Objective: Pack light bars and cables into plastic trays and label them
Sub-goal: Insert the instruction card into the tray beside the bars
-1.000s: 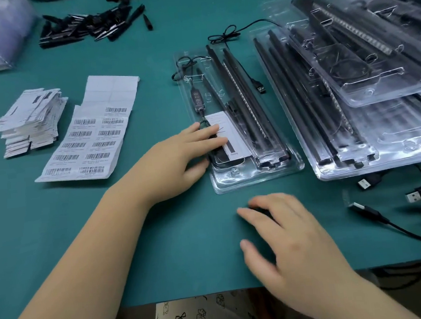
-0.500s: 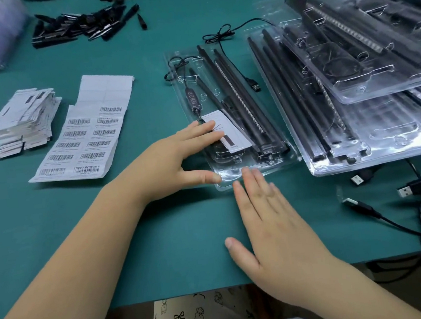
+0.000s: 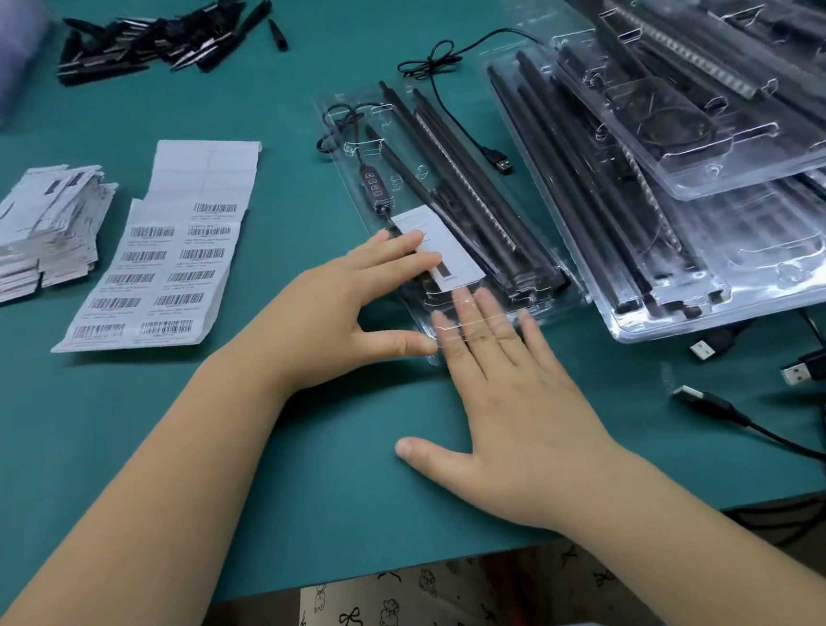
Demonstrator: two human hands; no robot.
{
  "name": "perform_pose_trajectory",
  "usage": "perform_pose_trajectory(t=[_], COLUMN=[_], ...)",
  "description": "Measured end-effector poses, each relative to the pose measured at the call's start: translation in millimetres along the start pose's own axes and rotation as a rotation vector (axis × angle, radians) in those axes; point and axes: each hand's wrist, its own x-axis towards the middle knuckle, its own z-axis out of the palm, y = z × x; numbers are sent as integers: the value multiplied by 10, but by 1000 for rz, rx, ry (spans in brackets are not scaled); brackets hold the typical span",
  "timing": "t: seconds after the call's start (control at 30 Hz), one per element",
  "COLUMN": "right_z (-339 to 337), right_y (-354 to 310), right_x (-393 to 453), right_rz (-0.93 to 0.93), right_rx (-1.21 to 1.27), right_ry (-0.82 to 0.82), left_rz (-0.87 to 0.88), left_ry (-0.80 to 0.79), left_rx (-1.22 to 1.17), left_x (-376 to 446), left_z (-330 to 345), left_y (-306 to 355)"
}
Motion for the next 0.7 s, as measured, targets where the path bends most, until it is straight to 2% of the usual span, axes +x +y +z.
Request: perform_pose_trajectory(t=[0.43, 0.5, 0.6, 0.63, 0.7], right_z=[-88, -56, -33, -48, -101], right_y=[118, 112, 144, 165, 201], right_x=[-189, -282, -420, -447, -409], right_rz=[-168, -170, -185, -201, -173], right_rx=[35, 82, 250, 298, 249], right_ry=[-26, 70, 455, 527, 507], left_rz=[27, 37, 42, 46, 61], left_ry=[35, 59, 76, 81, 89], left_rx=[56, 78, 109, 115, 125], left_x=[-10, -3, 8, 9, 6], left_z=[51, 76, 86, 87, 97], left_y=[-22, -35, -49, -45, -38])
